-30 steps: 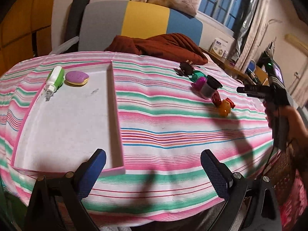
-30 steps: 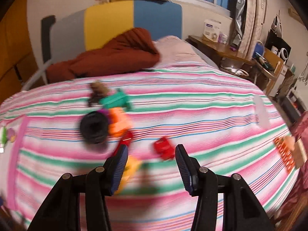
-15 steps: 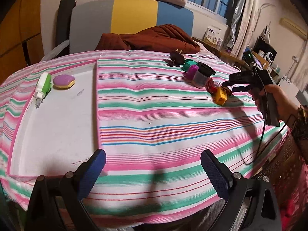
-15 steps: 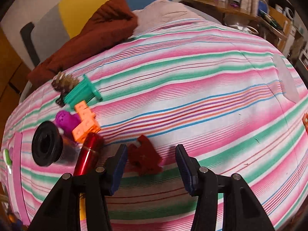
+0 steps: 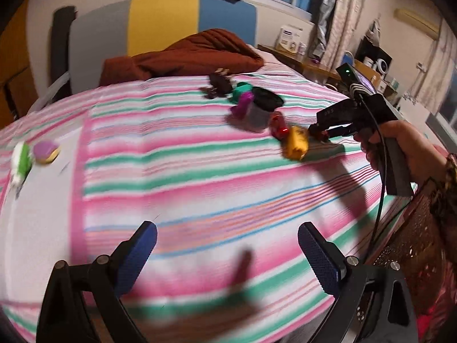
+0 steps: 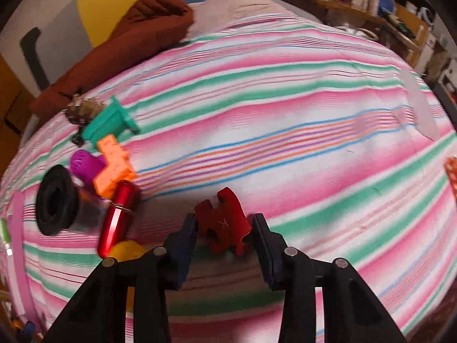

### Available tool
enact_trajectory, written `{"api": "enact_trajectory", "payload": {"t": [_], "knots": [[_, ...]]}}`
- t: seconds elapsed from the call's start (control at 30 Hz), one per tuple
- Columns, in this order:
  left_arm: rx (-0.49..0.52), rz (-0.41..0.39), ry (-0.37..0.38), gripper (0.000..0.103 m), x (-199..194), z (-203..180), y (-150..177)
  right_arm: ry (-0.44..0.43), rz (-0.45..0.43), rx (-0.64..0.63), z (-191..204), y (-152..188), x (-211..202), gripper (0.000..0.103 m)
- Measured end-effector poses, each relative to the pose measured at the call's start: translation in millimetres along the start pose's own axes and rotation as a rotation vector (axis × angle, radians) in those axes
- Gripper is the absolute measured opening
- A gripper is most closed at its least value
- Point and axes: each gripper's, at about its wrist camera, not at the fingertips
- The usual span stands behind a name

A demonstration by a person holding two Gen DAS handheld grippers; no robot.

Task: Organize rigid objects
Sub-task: 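Grasp the yellow rectangular case with the left gripper while the right gripper holds the puzzle piece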

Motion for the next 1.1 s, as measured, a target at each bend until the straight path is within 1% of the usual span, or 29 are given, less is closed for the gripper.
{"api": "enact_trajectory", "payload": {"t": [0.03,0.1,0.17,0.23,0.33,0.4,0.47,0.5,0.53,0.57,0.6,0.67,0.73,0.77,0.87,0.97,1.03,1.1], "knots": [[0.024,-0.004,0.009,0.1,7,-9,-8,0.044,-0.005,0.011,-5,1,-2,0.039],[0.062,-0.015,0.017,0.1,19,-24,-23,0.078,-0.007,0.044,-16,1,-4,0.039],[0.097,-0.022,0.024,0.1,34,-38,-38,0.067,-0.003,0.09,-26,-3,-4,0.039],[0.14,-0.029,0.014,0.1,51,-52,-54,0.056,0.001,0.112,-27,-5,-1,0.039],[0.203,-0.019,-0.009,0.1,81,-73,-76,0.066,0.001,0.099,-25,-3,-2,0.039],[0.235,-0.015,-0.013,0.1,95,-82,-85,0.072,0.004,0.092,-25,-1,-3,0.039],[0.254,0.008,-0.014,0.099,109,-86,-90,0.066,0.005,0.097,-29,0,-5,0.039],[0.255,0.02,-0.015,0.095,116,-88,-91,0.062,0.007,0.102,-26,-5,-2,0.039],[0.251,0.034,-0.015,0.093,123,-88,-93,0.058,0.008,0.106,-28,-7,-2,0.039],[0.24,0.047,-0.002,0.089,129,-88,-94,0.053,0.01,0.112,-29,-7,-2,0.039],[0.224,0.054,0.01,0.083,134,-87,-95,0.051,0.01,0.114,-30,-12,3,0.039],[0.201,0.062,0.032,0.077,142,-87,-96,0.054,0.01,0.111,-30,-13,4,0.039],[0.185,0.072,0.036,0.07,148,-87,-97,0.058,0.01,0.108,-30,-13,3,0.039],[0.181,0.071,0.037,0.066,149,-87,-98,0.058,0.011,0.107,-30,-13,3,0.039],[0.18,0.065,0.071,0.047,149,-88,-99,0.053,0.011,0.112,-33,-13,2,0.039],[0.187,0.059,0.076,0.039,147,-87,-96,0.056,0.01,0.109,-34,-12,2,0.039],[0.205,0.054,0.091,0.039,142,-87,-91,0.053,0.009,0.111,-35,-12,2,0.039],[0.203,0.047,0.091,0.031,139,-85,-88,0.051,0.008,0.111,-36,-12,1,0.039]]}}
Point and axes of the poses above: each gripper's, at about its wrist camera, not at the fingertips, and x roughly the way its jaws point, z to its left, y to its underside, and after that the axes turned 6 degrees about x, right-handed
